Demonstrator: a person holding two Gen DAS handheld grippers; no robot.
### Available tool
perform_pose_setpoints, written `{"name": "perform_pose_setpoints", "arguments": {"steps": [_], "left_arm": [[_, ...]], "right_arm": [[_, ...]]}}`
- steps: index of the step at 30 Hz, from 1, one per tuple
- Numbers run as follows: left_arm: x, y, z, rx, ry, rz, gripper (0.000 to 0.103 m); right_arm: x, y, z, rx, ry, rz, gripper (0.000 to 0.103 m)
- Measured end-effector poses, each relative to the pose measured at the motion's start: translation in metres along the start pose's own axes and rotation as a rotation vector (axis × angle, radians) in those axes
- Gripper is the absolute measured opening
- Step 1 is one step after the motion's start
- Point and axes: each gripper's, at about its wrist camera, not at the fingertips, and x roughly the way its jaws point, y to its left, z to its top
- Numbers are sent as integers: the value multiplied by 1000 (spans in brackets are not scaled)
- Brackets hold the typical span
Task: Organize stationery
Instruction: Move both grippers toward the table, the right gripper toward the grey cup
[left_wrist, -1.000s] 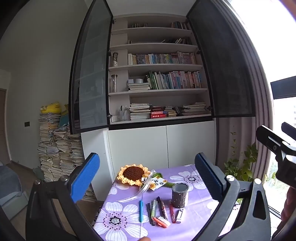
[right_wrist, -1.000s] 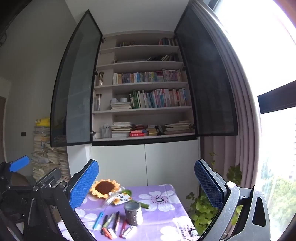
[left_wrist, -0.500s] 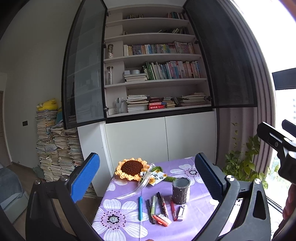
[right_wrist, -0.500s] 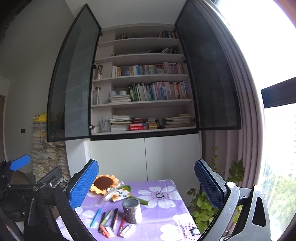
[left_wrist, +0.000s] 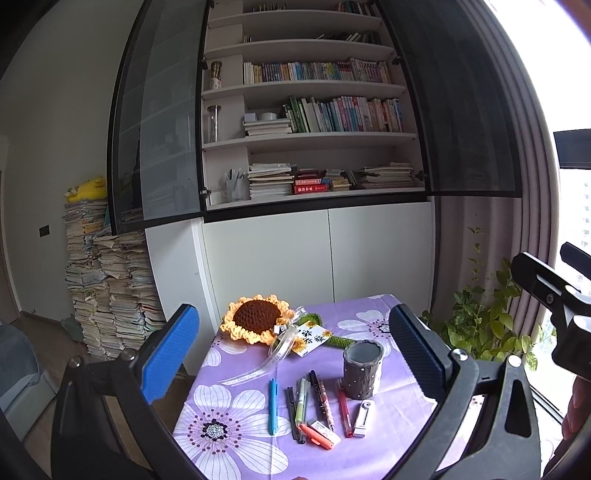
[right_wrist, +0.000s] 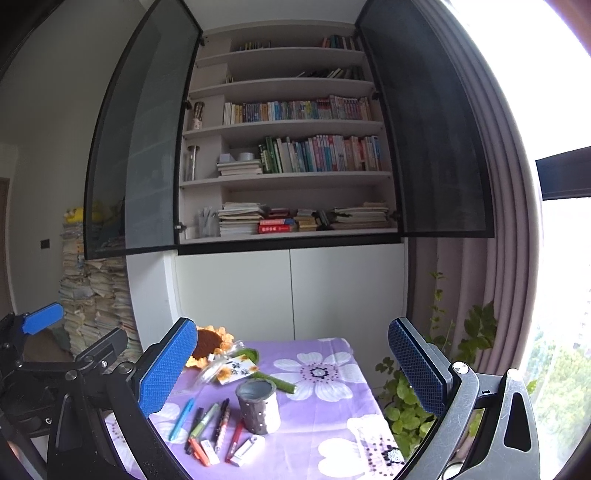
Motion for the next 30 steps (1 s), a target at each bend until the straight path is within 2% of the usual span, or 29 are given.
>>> {"name": "perform_pose_setpoints", "arguments": {"steps": [8,12,23,30], "left_arm": [[10,4,-1,-12,13,15,102],[14,9,-3,-19,24,21,102],[41,19,-11,-62,79,42,102],[57,19,-23,-20,51,73,102]], "right_arm": [[16,1,-1,-2,9,23,103],[19,7,-1,-26,11,8,103],[44,13,-10,-37,73,32,103],[73,18,-23,-47,116,16,103]]}}
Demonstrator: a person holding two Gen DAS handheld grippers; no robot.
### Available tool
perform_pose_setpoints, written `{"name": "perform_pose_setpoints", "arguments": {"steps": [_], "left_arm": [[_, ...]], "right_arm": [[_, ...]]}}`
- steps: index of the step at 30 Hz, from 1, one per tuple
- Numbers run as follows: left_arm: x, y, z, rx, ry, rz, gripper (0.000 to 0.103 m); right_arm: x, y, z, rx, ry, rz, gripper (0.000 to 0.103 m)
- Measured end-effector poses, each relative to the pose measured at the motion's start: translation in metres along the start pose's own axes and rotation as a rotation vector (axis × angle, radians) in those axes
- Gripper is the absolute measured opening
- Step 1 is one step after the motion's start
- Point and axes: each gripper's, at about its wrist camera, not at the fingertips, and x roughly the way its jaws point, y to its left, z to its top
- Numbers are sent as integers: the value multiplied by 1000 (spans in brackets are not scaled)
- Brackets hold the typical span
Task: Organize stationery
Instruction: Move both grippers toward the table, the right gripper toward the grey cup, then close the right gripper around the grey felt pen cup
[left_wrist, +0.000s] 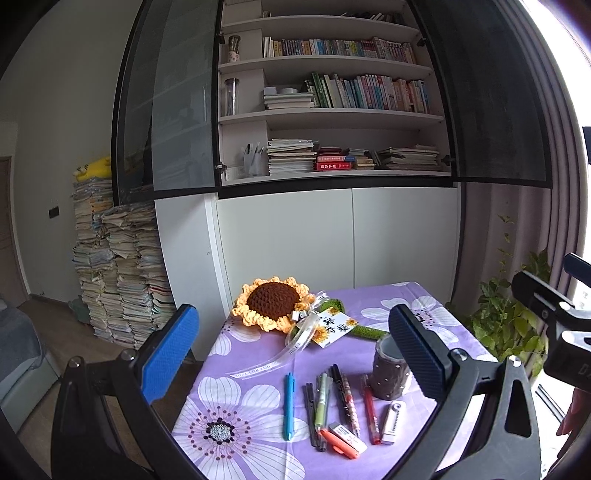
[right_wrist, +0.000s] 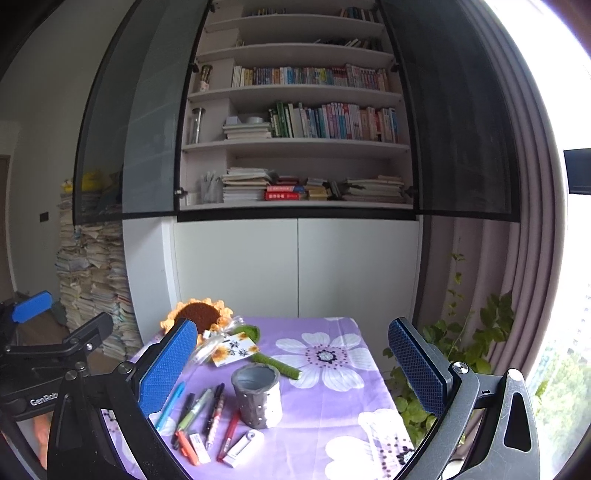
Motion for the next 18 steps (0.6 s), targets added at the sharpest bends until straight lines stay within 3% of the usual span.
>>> {"name": "perform_pose_setpoints", "arguments": {"steps": [6,11,18], "left_arm": [[27,2,-9,16,9,20,102],[46,6,-18,14,0,82,102],[77,10,-34,-1,89,86,102]], "right_arm": [[39,4,-14,-10,88,11,103],[62,7,-24,-13,133,15,103],[96,6,-45,9,225,27,103]]}}
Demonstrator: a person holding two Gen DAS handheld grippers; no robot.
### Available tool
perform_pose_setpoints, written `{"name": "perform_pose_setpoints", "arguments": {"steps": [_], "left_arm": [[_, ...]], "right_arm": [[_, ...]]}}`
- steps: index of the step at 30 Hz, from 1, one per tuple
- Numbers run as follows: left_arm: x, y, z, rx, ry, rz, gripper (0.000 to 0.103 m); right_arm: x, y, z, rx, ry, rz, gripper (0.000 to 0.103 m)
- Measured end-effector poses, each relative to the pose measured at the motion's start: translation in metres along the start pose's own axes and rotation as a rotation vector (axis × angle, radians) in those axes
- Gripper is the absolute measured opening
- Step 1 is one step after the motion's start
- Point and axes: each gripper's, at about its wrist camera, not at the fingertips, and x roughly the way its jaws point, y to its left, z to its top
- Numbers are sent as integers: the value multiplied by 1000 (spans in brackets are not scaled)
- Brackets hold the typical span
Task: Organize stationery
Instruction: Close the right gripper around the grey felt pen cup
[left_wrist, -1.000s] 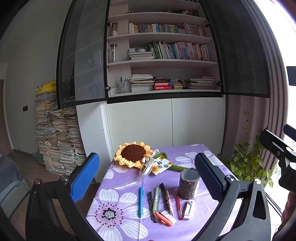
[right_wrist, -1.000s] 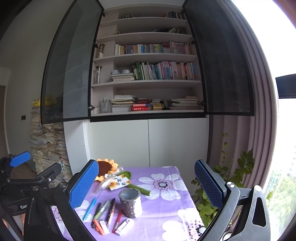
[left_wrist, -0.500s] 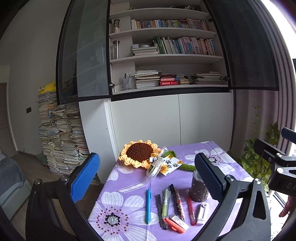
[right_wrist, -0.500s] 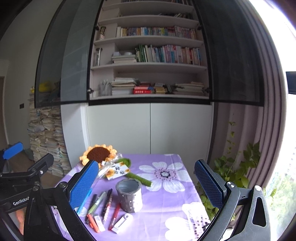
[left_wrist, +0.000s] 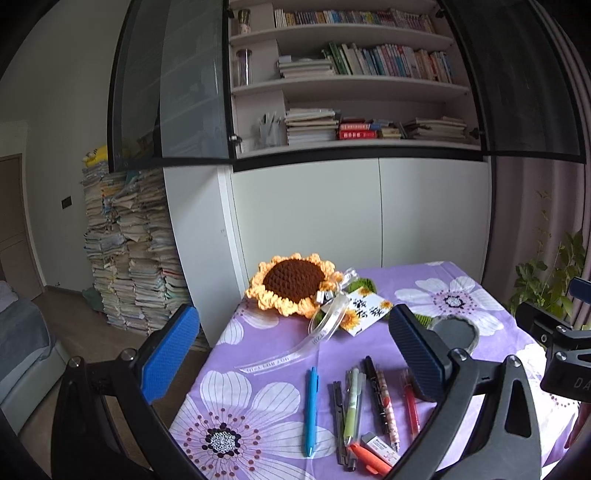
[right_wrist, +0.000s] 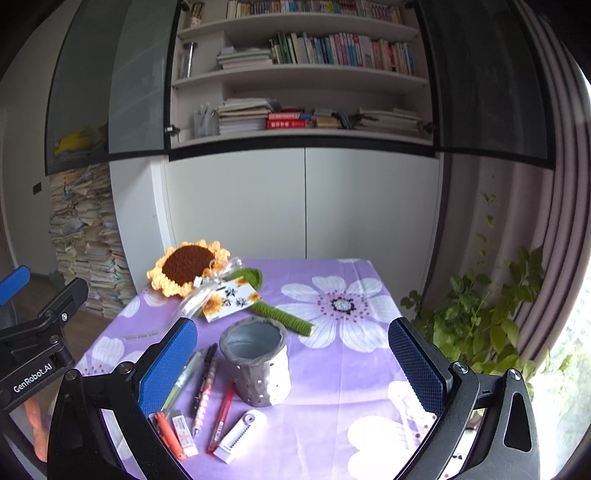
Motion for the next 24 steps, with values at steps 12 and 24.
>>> {"name": "perform_pose_setpoints", "arguments": {"steps": [12,24], "left_arm": [[47,9,-27,-23,114,-33,102],[80,17,-35,-27,139,-45,102]], "right_arm": [[69,2,-40,-48,144,120,103],[133,7,-57,-57,274,133,103]]}}
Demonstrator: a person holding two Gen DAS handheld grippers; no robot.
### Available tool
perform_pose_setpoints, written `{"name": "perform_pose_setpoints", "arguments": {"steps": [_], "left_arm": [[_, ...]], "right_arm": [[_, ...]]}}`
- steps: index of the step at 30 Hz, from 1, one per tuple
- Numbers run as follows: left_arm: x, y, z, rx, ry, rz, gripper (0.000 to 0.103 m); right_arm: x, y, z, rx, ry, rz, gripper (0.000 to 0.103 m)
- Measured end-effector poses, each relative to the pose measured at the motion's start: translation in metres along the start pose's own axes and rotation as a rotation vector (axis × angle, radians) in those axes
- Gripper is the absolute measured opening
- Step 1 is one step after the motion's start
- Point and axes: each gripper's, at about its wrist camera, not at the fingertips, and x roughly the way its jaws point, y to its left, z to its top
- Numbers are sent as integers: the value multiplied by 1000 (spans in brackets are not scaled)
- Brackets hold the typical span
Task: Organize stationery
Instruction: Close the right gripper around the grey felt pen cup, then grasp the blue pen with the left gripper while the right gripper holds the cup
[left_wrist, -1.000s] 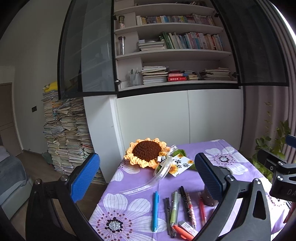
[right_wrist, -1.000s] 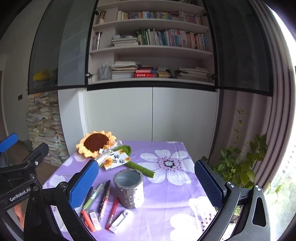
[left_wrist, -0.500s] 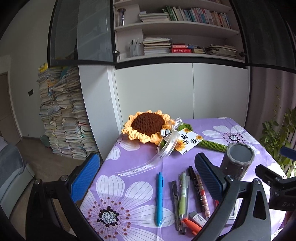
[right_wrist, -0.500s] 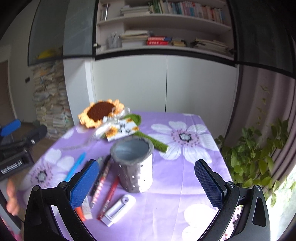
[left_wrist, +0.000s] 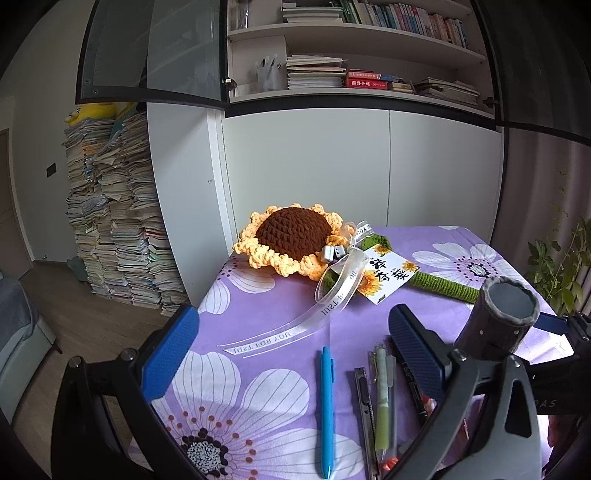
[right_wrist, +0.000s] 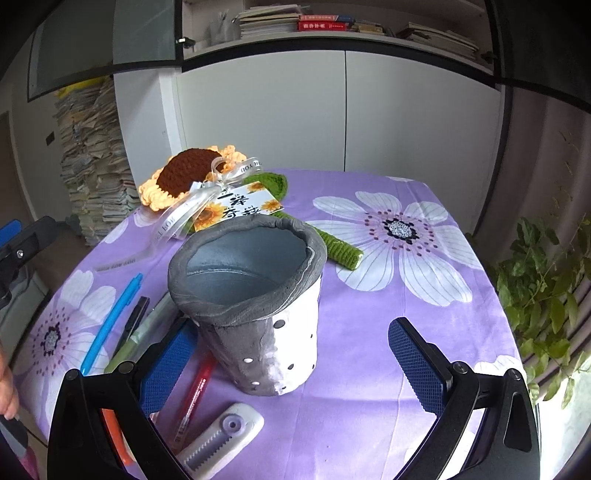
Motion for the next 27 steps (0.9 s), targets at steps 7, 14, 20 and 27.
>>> {"name": "perform_pose_setpoints", "arguments": {"steps": [7,14,20,27], "left_arm": [[18,1,-4,11,51,-5,102],[23,8,-6,23,90,24,102],[24,20,-4,-5,129,40,101],[46,-8,-10,78,227,52,96]], "right_arm": [[17,4,7,-27,1,17,103],[14,7,8,-106,-18,3,72],[-9,-28,3,-131,-31,-98,72],[-16,-54,-12,-146,-9,-127,72]]}}
